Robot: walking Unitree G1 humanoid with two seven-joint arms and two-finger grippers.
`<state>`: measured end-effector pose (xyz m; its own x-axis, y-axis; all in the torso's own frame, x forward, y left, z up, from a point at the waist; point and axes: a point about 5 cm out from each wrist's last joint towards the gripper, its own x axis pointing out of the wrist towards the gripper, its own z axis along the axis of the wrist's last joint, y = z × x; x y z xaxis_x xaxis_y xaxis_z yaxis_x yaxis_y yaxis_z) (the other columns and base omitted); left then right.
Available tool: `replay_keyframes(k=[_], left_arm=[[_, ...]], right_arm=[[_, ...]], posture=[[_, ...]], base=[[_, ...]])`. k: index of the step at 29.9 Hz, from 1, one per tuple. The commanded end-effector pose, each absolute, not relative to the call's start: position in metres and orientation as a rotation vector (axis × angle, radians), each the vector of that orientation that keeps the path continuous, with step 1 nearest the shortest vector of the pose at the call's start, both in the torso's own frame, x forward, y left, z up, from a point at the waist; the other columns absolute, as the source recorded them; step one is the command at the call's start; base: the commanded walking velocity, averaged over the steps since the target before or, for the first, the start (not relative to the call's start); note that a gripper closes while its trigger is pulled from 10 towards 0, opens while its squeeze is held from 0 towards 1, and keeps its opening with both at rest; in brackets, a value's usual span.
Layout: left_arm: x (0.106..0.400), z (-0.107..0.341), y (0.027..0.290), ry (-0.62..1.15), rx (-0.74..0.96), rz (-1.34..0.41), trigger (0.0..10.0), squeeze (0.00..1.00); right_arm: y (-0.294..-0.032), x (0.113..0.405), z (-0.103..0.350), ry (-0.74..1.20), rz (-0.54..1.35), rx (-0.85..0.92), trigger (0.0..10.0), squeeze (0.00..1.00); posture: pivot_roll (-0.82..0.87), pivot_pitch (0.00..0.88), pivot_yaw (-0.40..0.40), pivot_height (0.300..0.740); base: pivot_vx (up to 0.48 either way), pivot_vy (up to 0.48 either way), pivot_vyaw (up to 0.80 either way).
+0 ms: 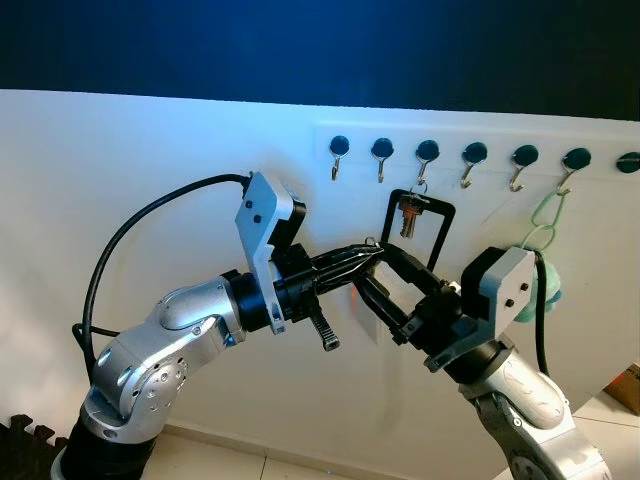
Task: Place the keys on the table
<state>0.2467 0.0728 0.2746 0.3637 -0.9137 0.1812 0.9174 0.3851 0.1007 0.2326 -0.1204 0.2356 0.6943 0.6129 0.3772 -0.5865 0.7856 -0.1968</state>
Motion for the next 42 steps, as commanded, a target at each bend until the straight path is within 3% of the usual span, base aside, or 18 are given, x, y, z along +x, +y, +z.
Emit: replay_keyframes(k=[1, 2, 4, 5, 6, 17, 18, 20, 21, 22, 23, 24, 25, 34, 35, 42], left_arm=[[0.244, 0.276, 0.073, -0.236, -0.027, -1.192, 10.0, 0.00], [0.244, 0.276, 0.073, -0.236, -0.027, -1.192, 10.0, 0.00], [0.244, 0.277, 0.073, -0.237, -0.028, -1.192, 10.0, 0.00], [0.244, 0.277, 0.073, -0.237, -0.028, -1.193, 10.0, 0.00], [0.244, 0.277, 0.073, -0.237, -0.029, -1.194, 10.0, 0.00], [0.243, 0.277, 0.073, -0.233, -0.032, -1.201, 10.0, 0.00], [0.242, 0.277, 0.073, -0.234, -0.033, -1.206, 10.0, 0.54], [0.242, 0.277, 0.073, -0.236, -0.034, -1.208, 10.0, 0.54], [0.242, 0.277, 0.074, -0.238, -0.037, -1.207, 10.0, 0.91], [0.242, 0.278, 0.074, -0.240, -0.041, -1.204, 10.0, 0.92], [0.241, 0.279, 0.074, -0.242, -0.048, -1.206, 10.0, 0.07], [0.241, 0.279, 0.074, -0.242, -0.048, -1.206, 10.0, 0.07], [0.240, 0.279, 0.075, -0.242, -0.054, -1.210, 10.0, 0.00], [0.226, 0.272, 0.095, -0.193, -0.020, -1.297, 10.0, 0.00], [0.224, 0.267, 0.102, -0.162, -0.009, -1.298, 10.0, 0.00], [0.232, 0.257, 0.113, -0.118, 0.000, -1.213, 10.0, 0.00]], right_arm=[[-0.118, 0.232, 0.232, -0.440, 0.678, -0.054, 0.9, 0.00], [-0.118, 0.232, 0.233, -0.440, 0.677, -0.052, 0.0, 0.00], [-0.118, 0.232, 0.233, -0.439, 0.676, -0.052, 0.0, 0.00], [-0.118, 0.233, 0.233, -0.439, 0.674, -0.053, 7.2, 0.00], [-0.118, 0.233, 0.233, -0.439, 0.673, -0.053, 10.0, 0.00], [-0.117, 0.233, 0.233, -0.440, 0.671, -0.053, 10.0, 0.00], [-0.117, 0.233, 0.233, -0.440, 0.671, -0.052, 10.0, 0.00], [-0.117, 0.233, 0.233, -0.439, 0.671, -0.052, 10.0, 0.00], [-0.117, 0.234, 0.233, -0.438, 0.670, -0.052, 10.0, 0.00], [-0.117, 0.234, 0.232, -0.438, 0.670, -0.052, 10.0, 0.00], [-0.117, 0.234, 0.232, -0.437, 0.669, -0.051, 10.0, 0.00], [-0.117, 0.234, 0.232, -0.437, 0.669, -0.051, 10.0, 0.00], [-0.117, 0.234, 0.232, -0.435, 0.666, -0.051, 10.0, 0.00], [-0.127, 0.237, 0.220, -0.380, 0.573, -0.040, 10.0, 0.00], [-0.140, 0.236, 0.209, -0.335, 0.481, -0.027, 10.0, 0.00], [-0.168, 0.226, 0.192, -0.278, 0.297, -0.027, 10.0, 0.00]], posture=[[-0.04, 0.087, 0.028, 0.740], [-0.04, 0.089, 0.030, 0.740], [-0.04, 0.089, 0.030, 0.740], [-0.04, 0.089, 0.030, 0.740], [-0.04, 0.092, 0.032, 0.740], [-0.04, 0.092, 0.032, 0.740], [-0.04, 0.093, 0.032, 0.740], [-0.04, 0.093, 0.032, 0.740], [-0.04, 0.094, 0.032, 0.740], [-0.04, 0.094, 0.032, 0.740], [-0.04, 0.094, 0.033, 0.740], [-0.04, 0.094, 0.033, 0.740], [-0.04, 0.094, 0.033, 0.740], [-0.04, 0.098, 0.040, 0.740], [-0.04, 0.103, 0.047, 0.740], [-0.06, 0.107, 0.061, 0.740]], base=[[0.000, 0.000, 0.00], [0.000, 0.000, 0.00], [0.000, 0.000, 0.00], [0.000, 0.000, 0.00], [0.000, 0.000, 0.00], [0.000, 0.000, 0.00], [0.000, 0.000, 0.00], [0.000, 0.000, 0.00], [0.000, 0.000, 0.00], [0.000, 0.000, 0.00], [0.000, 0.000, 0.00], [0.000, 0.000, 0.00], [0.000, 0.000, 0.00], [0.000, 0.000, 0.00], [0.000, 0.000, 0.00], [0.000, 0.000, 0.00]])
